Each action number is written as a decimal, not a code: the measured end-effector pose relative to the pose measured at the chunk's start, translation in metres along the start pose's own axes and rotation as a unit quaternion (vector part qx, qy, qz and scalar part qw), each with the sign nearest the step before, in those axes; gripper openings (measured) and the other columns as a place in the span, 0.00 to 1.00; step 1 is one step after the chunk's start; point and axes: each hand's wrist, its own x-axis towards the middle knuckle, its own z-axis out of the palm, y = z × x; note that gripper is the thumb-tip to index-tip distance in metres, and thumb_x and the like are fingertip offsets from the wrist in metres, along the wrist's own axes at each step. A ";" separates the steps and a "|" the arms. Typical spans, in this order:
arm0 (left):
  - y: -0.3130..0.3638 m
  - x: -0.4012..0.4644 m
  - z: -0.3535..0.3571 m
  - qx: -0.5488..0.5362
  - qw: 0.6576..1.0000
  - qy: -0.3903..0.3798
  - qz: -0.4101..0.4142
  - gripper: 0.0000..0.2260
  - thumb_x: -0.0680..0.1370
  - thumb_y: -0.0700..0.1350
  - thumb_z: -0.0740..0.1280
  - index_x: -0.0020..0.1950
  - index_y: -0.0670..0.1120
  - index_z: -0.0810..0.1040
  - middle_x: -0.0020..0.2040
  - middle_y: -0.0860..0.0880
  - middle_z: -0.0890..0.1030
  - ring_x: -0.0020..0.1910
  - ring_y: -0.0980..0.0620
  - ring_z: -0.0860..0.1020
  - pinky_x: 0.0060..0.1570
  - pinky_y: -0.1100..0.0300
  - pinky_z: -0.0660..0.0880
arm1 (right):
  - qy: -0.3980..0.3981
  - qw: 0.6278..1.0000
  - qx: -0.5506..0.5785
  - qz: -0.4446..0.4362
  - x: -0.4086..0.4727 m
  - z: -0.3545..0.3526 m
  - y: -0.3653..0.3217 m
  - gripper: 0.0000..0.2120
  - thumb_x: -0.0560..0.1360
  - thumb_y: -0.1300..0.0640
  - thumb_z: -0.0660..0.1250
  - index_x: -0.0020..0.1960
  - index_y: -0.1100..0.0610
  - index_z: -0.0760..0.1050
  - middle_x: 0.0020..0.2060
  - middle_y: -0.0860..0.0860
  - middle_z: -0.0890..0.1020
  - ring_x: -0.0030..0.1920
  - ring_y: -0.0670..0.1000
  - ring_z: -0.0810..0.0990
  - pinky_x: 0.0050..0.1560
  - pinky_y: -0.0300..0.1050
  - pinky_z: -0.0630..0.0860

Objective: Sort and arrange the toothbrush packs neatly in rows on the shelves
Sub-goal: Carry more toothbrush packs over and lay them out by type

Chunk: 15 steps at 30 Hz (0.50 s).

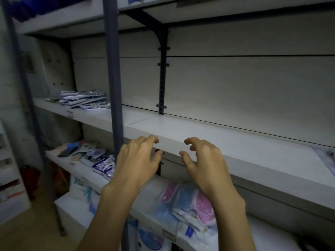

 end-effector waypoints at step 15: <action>-0.229 0.004 -0.065 0.033 0.995 0.043 -0.081 0.13 0.76 0.51 0.66 0.59 0.51 0.76 0.54 0.50 0.80 0.55 0.47 0.75 0.54 0.51 0.72 | -0.013 0.998 0.049 -0.043 0.061 0.142 -0.179 0.18 0.78 0.47 0.61 0.67 0.49 0.69 0.56 0.50 0.78 0.58 0.53 0.74 0.56 0.50 0.73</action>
